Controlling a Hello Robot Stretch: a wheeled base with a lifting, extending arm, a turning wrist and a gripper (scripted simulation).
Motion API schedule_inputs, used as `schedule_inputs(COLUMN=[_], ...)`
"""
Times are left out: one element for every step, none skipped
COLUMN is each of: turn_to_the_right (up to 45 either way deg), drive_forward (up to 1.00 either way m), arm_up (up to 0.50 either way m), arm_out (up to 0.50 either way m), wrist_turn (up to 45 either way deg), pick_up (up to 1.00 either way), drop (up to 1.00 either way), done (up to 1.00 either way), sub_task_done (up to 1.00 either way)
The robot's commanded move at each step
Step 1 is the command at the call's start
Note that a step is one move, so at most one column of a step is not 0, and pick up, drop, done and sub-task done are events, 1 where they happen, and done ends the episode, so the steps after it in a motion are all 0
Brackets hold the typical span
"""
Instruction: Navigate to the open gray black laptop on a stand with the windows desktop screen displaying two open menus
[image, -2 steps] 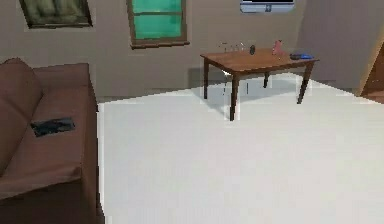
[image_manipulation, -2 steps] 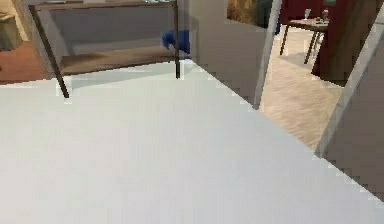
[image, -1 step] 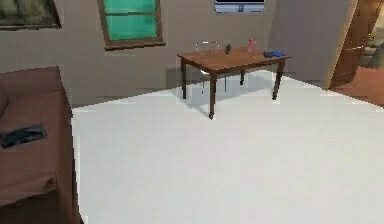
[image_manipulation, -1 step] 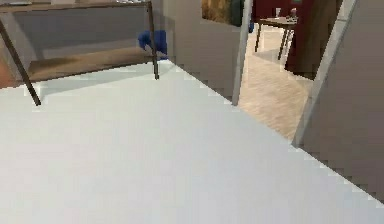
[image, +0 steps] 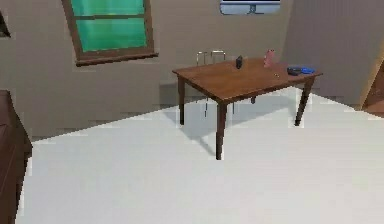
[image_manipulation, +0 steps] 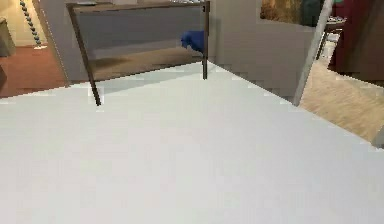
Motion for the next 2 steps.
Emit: schedule_inputs(turn_to_the_right=[-24.0,0.0], drive_forward=[0.0,0.3], arm_up=[0.0,0.0], arm_out=[0.0,0.0], wrist_turn=[0.0,0.0], pick_up=[0.0,0.0], drop=[0.0,0.0], done=[0.0,0.0], sub_task_done=[0.0,0.0])
